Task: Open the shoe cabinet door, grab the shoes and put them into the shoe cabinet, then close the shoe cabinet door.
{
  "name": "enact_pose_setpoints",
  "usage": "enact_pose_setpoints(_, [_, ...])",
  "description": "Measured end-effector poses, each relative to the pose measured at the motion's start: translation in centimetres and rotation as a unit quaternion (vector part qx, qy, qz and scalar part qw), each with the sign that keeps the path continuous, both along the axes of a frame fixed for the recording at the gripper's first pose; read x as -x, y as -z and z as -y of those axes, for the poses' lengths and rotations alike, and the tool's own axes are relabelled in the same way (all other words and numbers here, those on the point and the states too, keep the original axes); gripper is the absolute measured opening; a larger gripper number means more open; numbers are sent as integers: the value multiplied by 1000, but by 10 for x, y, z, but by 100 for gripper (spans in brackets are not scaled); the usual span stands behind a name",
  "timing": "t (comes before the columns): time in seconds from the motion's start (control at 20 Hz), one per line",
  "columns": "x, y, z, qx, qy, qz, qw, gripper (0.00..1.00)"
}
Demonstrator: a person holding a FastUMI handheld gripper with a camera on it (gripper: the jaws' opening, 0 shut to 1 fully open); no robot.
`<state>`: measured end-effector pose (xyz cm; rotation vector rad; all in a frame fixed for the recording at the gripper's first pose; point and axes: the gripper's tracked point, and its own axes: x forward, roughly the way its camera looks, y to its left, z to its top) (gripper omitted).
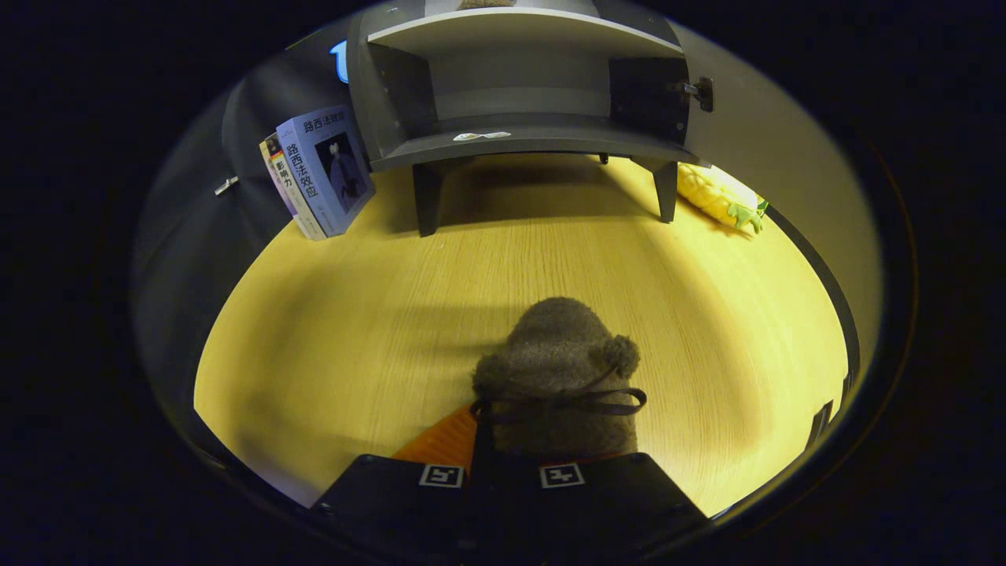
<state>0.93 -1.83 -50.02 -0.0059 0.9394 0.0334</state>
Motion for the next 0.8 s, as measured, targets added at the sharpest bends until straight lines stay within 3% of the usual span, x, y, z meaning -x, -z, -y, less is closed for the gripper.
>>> enact_pose_setpoints(0.6, [-41,6,17,27,3,71,997,27])
enact_pose_setpoints(0.8, [-42,5,17,7,9,73,997,18])
